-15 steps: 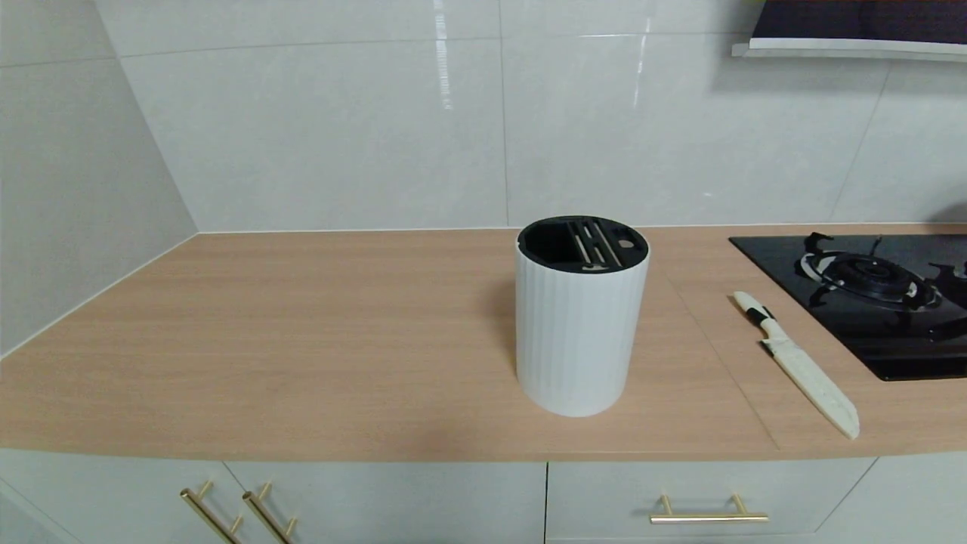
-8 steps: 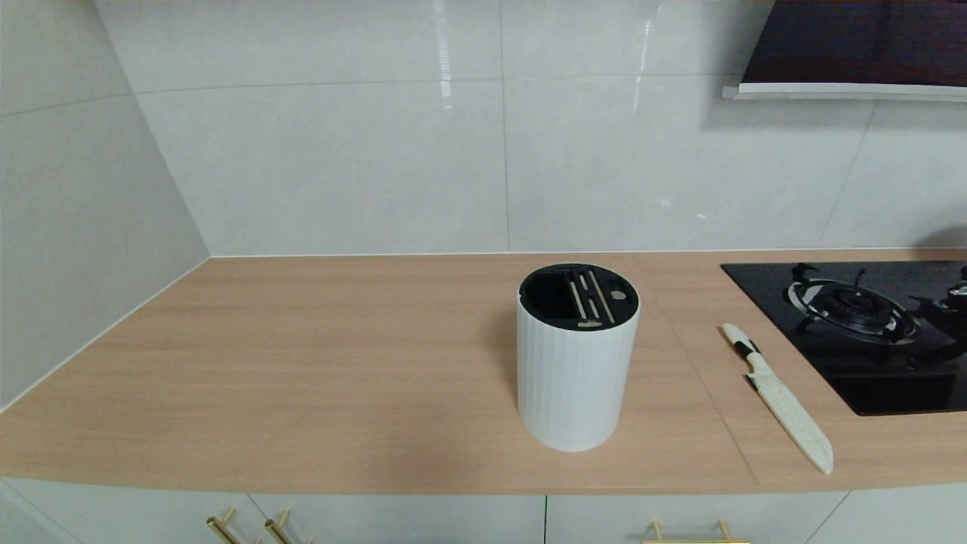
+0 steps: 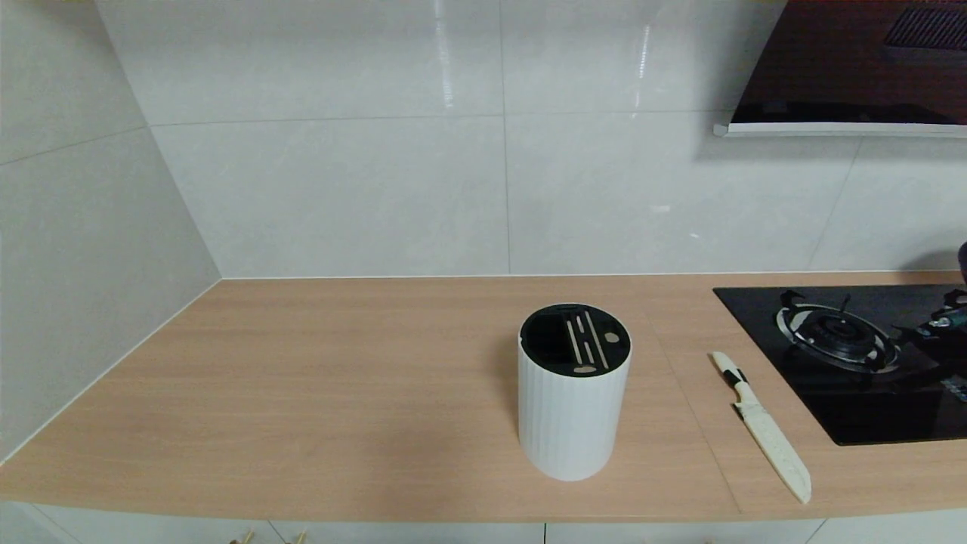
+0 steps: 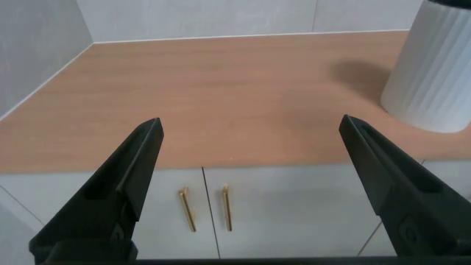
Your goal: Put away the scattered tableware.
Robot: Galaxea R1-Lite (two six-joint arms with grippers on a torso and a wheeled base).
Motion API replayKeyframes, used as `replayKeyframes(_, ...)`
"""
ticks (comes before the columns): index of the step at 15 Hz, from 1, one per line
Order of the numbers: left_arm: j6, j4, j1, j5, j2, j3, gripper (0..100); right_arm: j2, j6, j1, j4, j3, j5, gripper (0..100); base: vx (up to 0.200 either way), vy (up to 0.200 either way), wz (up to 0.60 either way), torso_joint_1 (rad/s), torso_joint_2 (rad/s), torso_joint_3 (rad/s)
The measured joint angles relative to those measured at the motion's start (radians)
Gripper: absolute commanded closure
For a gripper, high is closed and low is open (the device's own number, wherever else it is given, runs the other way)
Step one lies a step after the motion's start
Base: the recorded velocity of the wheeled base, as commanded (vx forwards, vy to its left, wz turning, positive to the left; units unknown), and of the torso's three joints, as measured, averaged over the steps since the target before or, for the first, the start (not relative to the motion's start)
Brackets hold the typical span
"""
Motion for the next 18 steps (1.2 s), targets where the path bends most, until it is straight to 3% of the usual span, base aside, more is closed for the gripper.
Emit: replayKeyframes(18, 0.000, 0.000, 0.000, 0.000, 0.000, 0.000, 0, 0.000, -0.014, 0.000, 0.000, 0.000, -0.012, 0, 0.000, 0.000, -0.03, 0.009, -0.02, -0.009)
